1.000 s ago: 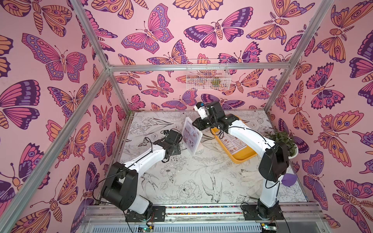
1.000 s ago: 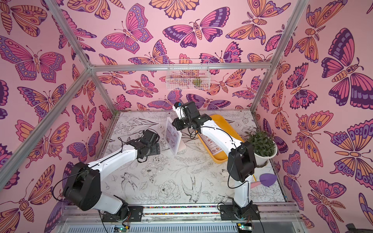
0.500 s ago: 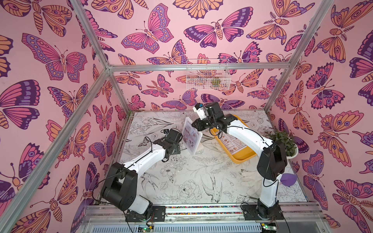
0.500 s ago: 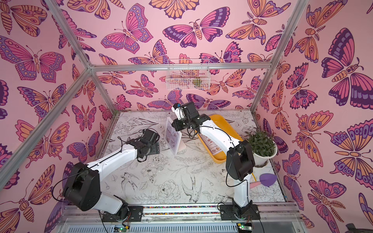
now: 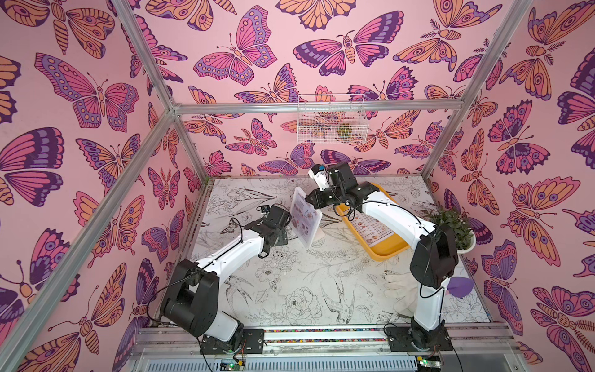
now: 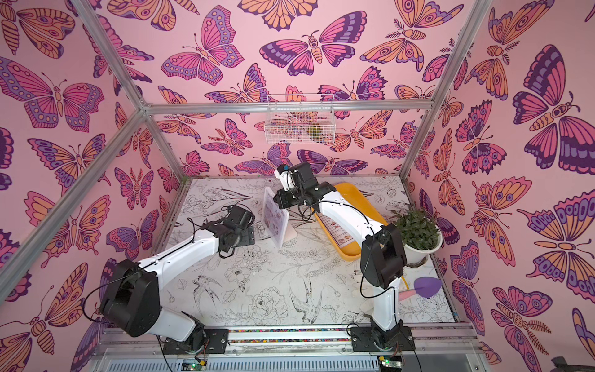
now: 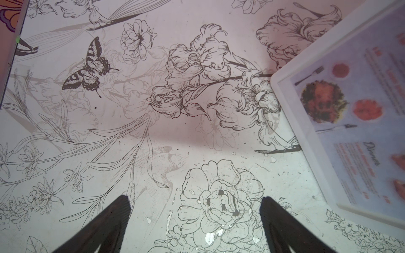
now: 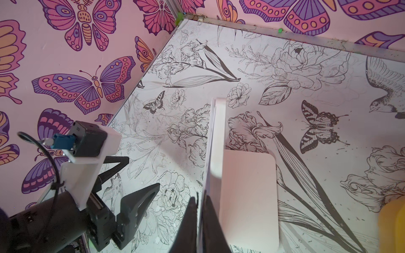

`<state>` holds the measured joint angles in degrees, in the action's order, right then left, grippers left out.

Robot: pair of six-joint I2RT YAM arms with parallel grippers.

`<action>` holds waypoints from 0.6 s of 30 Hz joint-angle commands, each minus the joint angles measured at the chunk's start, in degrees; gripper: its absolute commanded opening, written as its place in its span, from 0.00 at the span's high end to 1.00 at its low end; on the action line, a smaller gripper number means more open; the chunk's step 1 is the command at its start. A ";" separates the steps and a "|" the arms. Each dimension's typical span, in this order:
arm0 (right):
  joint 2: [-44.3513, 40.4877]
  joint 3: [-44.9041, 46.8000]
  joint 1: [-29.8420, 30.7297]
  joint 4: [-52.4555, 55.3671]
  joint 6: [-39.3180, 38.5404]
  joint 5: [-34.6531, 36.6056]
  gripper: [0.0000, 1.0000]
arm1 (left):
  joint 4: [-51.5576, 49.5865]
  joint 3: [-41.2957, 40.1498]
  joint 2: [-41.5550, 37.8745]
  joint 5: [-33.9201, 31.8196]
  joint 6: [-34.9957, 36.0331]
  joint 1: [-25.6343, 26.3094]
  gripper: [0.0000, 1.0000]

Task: Replace the menus in the menu holders
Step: Take out the menu from the menu holder.

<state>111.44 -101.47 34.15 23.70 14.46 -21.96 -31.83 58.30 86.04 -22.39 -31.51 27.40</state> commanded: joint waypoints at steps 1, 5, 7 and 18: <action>-0.95 -1.67 -0.63 -1.04 1.45 -1.69 0.90 | -1.93 0.85 -0.76 -1.34 0.66 0.13 0.05; -1.22 -1.71 -0.96 -0.92 1.69 -1.99 0.90 | -1.96 1.02 -0.53 -1.19 0.65 0.20 0.05; -1.54 -1.46 -1.15 -1.09 1.75 -2.13 0.91 | -2.00 1.11 -0.55 -1.16 0.53 0.16 0.05; -3.15 -1.41 -1.89 -1.80 1.90 -3.48 0.96 | -2.06 1.47 -0.64 -1.46 0.32 0.29 0.05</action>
<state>111.22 -101.47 32.80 23.11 16.25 -24.12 -32.03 59.00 86.04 -22.41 -31.51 27.42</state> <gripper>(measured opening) 0.047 0.950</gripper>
